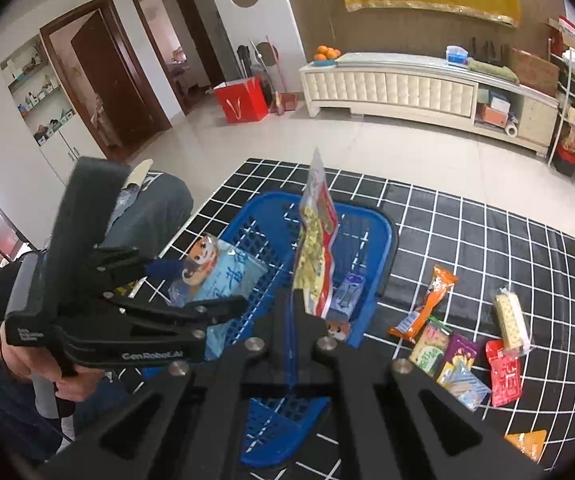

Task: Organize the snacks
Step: 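Carry both held snack bags over the blue basket, then open left tool to drop the bread bag while right tool lowers red bag into basket, then move both tools away from the basket back over the snack pile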

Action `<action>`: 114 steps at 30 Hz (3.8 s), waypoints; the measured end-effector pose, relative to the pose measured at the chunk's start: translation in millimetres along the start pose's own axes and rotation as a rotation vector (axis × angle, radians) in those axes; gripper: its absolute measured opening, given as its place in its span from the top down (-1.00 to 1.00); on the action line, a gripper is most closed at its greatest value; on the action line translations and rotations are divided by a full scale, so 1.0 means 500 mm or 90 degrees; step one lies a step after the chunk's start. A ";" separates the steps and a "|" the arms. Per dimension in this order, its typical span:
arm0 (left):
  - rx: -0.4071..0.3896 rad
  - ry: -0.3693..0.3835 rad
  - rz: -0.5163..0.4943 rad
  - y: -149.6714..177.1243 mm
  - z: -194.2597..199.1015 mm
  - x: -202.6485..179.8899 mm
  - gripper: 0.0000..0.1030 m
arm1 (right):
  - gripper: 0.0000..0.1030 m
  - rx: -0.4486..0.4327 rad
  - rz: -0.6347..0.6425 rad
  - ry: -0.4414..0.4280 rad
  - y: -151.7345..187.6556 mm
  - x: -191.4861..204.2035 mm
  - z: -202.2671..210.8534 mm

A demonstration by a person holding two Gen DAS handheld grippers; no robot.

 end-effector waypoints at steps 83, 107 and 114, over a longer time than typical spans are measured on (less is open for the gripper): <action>-0.040 0.046 0.012 -0.002 0.101 0.038 -0.28 | -0.42 0.104 0.088 0.164 -0.043 -0.008 0.024; -0.070 0.068 -0.122 0.121 0.163 -0.295 -0.28 | -0.49 0.058 -0.063 0.214 0.197 -0.162 0.295; -0.056 0.070 -0.143 0.153 0.113 -0.387 -0.51 | -0.55 0.096 -0.110 0.217 0.286 -0.237 0.286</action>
Point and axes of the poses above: each gripper's, at about its wrist camera, not at the fingertips, and z roughly against the way its jaws point, x to its left, y to its underside, the point moved 3 cm from there along -z, roughly the way its jaws point, and after that the axes turned 15 degrees about z, right-handed, at the moved point
